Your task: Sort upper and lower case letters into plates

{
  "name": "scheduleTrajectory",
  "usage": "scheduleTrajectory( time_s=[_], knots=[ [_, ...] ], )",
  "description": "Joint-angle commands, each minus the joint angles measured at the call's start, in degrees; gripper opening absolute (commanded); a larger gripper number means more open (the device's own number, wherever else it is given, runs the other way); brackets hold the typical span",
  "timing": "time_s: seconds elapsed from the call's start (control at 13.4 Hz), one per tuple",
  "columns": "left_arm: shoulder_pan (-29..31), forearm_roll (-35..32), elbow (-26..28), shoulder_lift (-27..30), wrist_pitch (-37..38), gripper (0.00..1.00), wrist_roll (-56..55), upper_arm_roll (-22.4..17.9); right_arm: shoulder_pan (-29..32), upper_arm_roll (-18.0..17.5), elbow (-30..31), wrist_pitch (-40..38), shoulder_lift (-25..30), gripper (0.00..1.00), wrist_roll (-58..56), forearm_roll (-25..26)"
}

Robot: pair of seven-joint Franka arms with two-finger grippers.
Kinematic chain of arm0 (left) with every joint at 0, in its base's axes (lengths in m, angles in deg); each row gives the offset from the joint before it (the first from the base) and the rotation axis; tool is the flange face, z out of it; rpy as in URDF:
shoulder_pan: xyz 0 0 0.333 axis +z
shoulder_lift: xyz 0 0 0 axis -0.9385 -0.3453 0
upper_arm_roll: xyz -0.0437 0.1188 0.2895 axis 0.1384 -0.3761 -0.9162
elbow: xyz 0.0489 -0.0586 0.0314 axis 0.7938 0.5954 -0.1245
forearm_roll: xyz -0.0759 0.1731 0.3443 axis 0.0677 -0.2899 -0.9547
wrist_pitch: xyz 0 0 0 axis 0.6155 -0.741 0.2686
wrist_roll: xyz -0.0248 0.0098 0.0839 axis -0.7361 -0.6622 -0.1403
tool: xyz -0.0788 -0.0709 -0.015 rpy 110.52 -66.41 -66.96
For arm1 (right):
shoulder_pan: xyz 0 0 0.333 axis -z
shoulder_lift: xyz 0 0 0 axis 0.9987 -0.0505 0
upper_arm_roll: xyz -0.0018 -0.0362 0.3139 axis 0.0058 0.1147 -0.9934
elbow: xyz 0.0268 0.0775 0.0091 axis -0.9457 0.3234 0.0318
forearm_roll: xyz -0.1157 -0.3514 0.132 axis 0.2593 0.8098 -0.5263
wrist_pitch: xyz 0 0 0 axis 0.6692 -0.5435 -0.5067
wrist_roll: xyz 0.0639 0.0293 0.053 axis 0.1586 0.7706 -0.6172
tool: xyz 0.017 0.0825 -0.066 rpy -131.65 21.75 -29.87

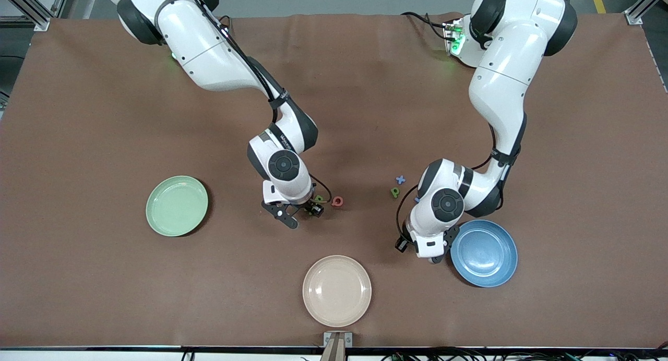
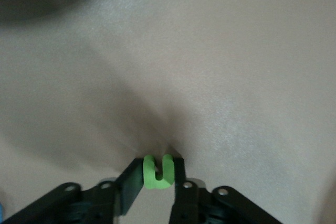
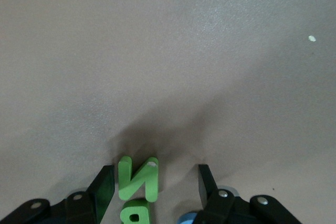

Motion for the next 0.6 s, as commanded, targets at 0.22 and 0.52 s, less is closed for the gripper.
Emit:
scheduleTrajectory(
  time_s=[0.22,0.52],
  knots=[
    [5.7,-0.7,-0.8,6.4,8.6,0.01,15.8,0.2,-0.1,0.3,-1.2,0.2,-1.0,0.03,0.1,3.2],
    [10.5,-0.9,0.3,9.1,15.2,0.01,37.8,0.0,5.2,0.1,1.7,-6.3,3.8,0.0,-11.1,3.4]
  ],
)
